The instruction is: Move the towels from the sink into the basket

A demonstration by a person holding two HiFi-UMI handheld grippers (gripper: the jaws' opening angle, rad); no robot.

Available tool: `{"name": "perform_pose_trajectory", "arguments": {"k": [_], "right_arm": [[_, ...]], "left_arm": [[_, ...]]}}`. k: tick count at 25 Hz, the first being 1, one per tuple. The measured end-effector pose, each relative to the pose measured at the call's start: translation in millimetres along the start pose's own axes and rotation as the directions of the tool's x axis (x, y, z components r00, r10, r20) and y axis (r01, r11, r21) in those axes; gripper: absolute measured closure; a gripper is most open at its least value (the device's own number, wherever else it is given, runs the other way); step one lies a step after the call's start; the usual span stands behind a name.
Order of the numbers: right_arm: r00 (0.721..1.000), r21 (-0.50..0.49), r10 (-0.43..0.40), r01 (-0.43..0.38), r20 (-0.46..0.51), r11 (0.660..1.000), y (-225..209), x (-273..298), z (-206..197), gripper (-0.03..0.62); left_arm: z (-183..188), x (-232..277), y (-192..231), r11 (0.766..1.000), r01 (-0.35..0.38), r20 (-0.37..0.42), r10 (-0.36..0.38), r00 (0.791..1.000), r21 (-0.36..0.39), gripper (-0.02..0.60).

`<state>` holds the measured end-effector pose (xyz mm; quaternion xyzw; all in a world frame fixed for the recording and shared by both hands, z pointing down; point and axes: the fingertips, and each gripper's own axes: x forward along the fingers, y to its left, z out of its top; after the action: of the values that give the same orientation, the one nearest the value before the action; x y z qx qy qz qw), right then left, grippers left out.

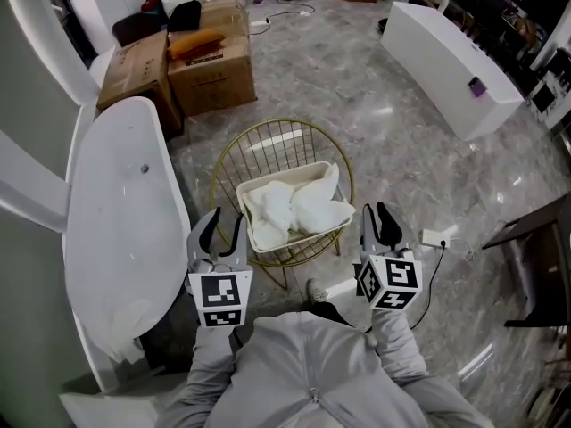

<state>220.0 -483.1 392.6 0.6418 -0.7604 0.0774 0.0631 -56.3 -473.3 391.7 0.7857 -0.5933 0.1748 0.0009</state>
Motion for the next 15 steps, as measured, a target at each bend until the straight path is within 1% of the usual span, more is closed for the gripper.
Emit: {"name": "perform_pose_trajectory", "arguments": {"k": [15], "right_arm": [[1.0, -0.009, 0.02, -0.02, -0.003, 1.0, 7.3, 6.3, 0.5, 0.496]], "left_arm": [[-5.5, -5.4, 11.0, 0.999, -0.04, -0.012, 0.04, 0.999, -0.01, 0.393]]}}
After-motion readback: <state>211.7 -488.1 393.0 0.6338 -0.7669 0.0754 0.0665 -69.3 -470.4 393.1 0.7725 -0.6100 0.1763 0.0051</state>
